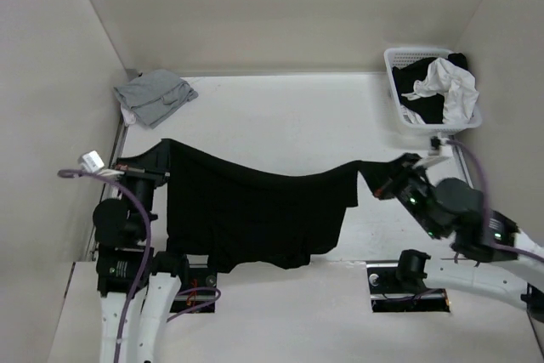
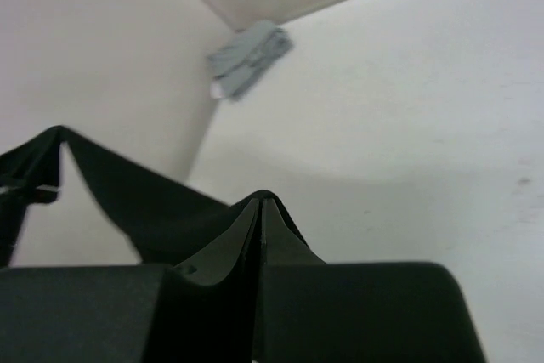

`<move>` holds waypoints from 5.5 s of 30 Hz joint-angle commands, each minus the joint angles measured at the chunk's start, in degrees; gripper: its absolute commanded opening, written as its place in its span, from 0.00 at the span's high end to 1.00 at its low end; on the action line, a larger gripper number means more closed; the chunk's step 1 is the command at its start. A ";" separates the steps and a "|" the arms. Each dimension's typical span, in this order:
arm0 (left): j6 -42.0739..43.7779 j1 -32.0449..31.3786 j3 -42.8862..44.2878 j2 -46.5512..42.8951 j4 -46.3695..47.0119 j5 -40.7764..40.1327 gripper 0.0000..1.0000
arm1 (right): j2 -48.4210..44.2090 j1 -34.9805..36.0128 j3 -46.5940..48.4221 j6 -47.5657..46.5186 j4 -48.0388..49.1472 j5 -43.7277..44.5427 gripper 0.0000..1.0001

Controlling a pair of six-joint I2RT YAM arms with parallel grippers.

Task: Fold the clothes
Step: Fold the tank top

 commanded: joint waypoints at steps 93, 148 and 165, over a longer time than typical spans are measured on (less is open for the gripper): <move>-2.91 -25.21 -27.20 35.74 42.23 -8.39 0.72 | 14.31 -48.08 -27.04 2.53 17.41 -36.92 0.96; 8.70 -12.30 -20.87 38.10 21.66 -5.14 0.49 | 26.95 -54.67 -42.13 2.69 59.65 -28.30 0.29; 10.36 -15.98 -20.26 44.17 25.35 -5.05 0.49 | 27.84 -54.40 -41.70 2.78 59.92 -29.97 0.29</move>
